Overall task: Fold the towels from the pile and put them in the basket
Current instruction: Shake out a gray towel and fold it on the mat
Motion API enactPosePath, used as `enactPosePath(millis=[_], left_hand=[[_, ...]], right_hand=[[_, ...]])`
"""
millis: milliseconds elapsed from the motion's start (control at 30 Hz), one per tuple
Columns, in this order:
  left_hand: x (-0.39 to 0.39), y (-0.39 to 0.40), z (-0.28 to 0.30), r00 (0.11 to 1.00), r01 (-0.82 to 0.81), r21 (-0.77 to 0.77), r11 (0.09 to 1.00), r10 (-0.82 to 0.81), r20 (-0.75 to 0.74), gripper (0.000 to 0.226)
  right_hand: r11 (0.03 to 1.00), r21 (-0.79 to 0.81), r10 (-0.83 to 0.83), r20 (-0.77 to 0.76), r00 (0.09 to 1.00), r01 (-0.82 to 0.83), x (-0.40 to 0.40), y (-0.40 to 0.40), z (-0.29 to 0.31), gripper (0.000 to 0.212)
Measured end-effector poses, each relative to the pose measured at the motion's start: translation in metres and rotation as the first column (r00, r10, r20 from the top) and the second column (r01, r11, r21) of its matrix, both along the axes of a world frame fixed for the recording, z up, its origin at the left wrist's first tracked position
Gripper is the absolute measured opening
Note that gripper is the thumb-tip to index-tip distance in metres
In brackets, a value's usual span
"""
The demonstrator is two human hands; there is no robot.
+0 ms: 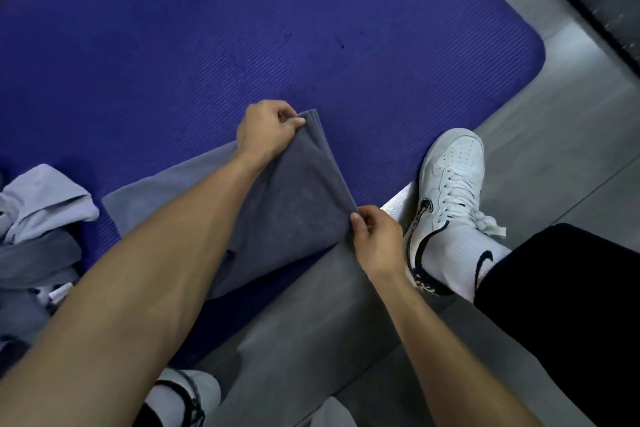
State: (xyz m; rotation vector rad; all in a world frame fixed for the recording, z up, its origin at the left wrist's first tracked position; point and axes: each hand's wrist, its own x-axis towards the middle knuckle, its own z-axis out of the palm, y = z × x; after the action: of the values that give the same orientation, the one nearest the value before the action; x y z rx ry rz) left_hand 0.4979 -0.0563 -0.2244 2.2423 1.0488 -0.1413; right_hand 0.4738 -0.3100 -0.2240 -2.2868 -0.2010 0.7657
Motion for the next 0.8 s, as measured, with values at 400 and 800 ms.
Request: enactPosePath(millis=[400, 800], left_hand=[[0.004, -0.007, 0.007, 0.988, 0.113, 0.04, 0.993, -0.108, -0.111, 0.02], [-0.082, -0.011, 0.133, 0.983, 0.024, -0.043, 0.999, -0.016, 0.183, 0.01]], right_hand=[[0.981, -0.058, -0.187, -0.066, 0.98, 0.183, -0.006, -0.004, -0.011, 0.02], [0.999, -0.004, -0.047, -0.092, 0.995, 0.047, 0.008, 0.003, 0.06, 0.014]])
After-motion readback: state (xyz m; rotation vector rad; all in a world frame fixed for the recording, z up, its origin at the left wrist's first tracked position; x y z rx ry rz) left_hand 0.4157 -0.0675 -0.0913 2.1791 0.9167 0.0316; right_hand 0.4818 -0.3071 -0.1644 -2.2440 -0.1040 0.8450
